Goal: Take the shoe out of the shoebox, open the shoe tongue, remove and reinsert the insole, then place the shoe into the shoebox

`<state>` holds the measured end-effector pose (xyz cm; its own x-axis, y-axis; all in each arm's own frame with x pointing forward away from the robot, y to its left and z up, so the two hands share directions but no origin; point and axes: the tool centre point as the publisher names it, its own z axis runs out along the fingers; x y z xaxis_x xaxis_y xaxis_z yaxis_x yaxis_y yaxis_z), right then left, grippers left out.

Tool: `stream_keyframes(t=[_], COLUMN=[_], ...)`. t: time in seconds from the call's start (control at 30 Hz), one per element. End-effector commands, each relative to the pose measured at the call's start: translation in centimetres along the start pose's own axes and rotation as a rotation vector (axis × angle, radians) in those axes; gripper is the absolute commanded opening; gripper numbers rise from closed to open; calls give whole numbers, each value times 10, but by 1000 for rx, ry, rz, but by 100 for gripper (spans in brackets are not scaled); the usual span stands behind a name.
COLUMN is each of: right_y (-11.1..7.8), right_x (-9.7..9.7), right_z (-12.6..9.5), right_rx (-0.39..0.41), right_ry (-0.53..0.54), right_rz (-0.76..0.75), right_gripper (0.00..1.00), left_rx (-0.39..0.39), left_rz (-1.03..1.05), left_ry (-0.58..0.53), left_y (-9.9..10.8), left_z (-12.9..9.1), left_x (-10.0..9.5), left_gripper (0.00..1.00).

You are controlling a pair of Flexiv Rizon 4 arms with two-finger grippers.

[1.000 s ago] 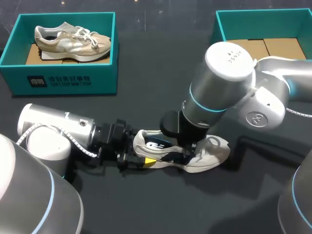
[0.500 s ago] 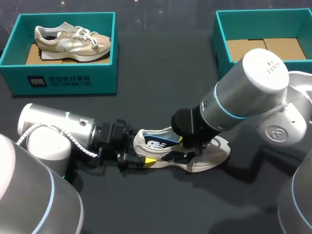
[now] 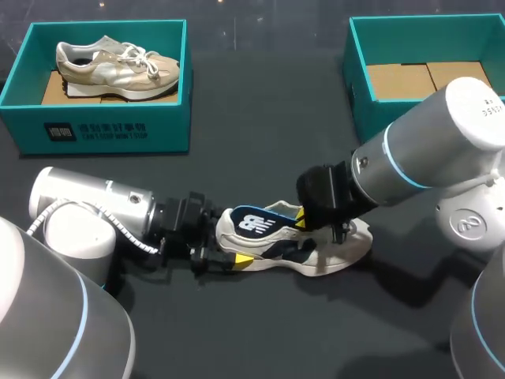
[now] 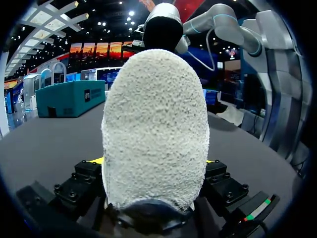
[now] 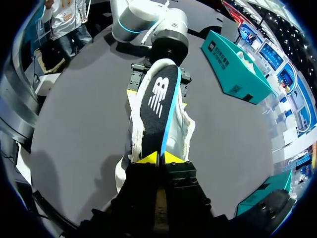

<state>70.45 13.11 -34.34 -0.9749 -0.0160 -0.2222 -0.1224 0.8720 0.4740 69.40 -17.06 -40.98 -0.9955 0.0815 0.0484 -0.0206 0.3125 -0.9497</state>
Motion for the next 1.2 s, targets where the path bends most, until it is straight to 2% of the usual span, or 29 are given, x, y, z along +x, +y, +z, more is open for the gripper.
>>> stream_keyframes(t=[0.03,0.13,0.47,0.83,0.87,0.9,0.93,1.0,1.2], right_y=[-8,-2,34,48,48,49,50,54,63], right_x=[1,0,-7,-12,-12,-12,-12,-13,-12], right_z=[-10,-12,-2,5,5,5,6,7,4], right_rx=[-65,-72,-14,-2,-3,-2,8,44,79], right_ry=[-7,-7,75,141,151,160,172,204,245], right_rz=[-10,-41,-160,-193,-191,-187,-177,-130,-66], right_gripper=[0,0,0,0,2,24,36,40,39], left_rx=[-3,-3,-3,-3,-3,-3,-3,-3,-3], left_rz=[0,0,0,0,0,0,0,0,0], left_ry=[2,2,2,2,2,2,2,2,2], left_y=[2,2,2,2,2,2,2,2,2], left_z=[1,1,1,1,1,1,1,1,1], left_x=[0,0,0,0,0,0,0,0,0], left_gripper=[0,0,0,0,0,0,0,0,0])
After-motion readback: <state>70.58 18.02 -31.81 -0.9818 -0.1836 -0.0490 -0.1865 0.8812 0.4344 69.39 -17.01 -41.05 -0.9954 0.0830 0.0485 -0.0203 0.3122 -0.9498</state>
